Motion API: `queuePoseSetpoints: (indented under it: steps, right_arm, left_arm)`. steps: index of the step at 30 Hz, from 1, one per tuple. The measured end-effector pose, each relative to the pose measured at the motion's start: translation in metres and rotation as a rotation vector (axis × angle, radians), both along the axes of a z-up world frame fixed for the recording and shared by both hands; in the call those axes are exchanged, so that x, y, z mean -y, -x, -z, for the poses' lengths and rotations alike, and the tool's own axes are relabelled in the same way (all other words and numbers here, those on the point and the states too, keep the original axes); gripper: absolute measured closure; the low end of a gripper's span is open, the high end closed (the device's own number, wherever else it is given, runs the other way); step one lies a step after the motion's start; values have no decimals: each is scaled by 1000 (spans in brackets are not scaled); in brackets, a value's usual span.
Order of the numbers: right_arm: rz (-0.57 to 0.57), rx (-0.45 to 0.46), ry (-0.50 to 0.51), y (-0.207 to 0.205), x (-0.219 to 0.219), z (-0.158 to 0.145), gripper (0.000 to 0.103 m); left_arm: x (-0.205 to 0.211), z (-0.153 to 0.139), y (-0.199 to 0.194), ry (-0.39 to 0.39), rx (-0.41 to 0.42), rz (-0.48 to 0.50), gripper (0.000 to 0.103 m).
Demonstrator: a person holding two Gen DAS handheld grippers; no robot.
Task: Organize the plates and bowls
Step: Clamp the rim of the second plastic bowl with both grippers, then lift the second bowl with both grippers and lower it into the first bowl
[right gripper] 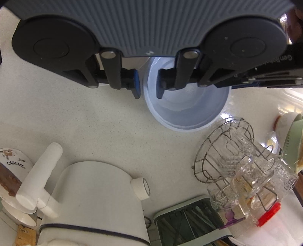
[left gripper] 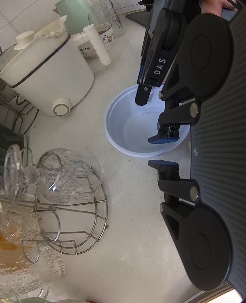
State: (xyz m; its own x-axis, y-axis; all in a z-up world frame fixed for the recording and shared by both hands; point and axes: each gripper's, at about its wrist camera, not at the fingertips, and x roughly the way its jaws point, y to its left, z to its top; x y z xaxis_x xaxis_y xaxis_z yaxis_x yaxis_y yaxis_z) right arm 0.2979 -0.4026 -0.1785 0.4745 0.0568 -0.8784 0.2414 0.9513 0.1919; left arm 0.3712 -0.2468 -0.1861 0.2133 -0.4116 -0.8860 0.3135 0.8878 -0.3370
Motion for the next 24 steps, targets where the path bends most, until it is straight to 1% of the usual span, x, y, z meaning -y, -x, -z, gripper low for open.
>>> queuePoseSetpoints:
  steps: [1, 4, 9, 19, 22, 24]
  right_arm:
    - [-1, -3, -8, 0, 0, 1, 86]
    - [10, 4, -29, 1, 2, 2, 87]
    - [7, 20, -53, 8, 3, -3, 89]
    - [-20, 80, -82, 29, -9, -43, 89]
    - [-18, 100, -96, 37, -13, -57, 89]
    - [-19, 120, -103, 41, -16, -66, 89]
  left_arm:
    - [0, 1, 0, 3, -4, 0, 85]
    - [-1, -2, 3, 6, 13, -2, 88]
    - [-9, -14, 7, 38, 18, -32, 89]
    - [-31, -60, 25, 75, 71, -92, 89]
    - [-39, -74, 28, 87, 78, -97, 89]
    - [-44, -85, 31, 93, 101, -91, 89]
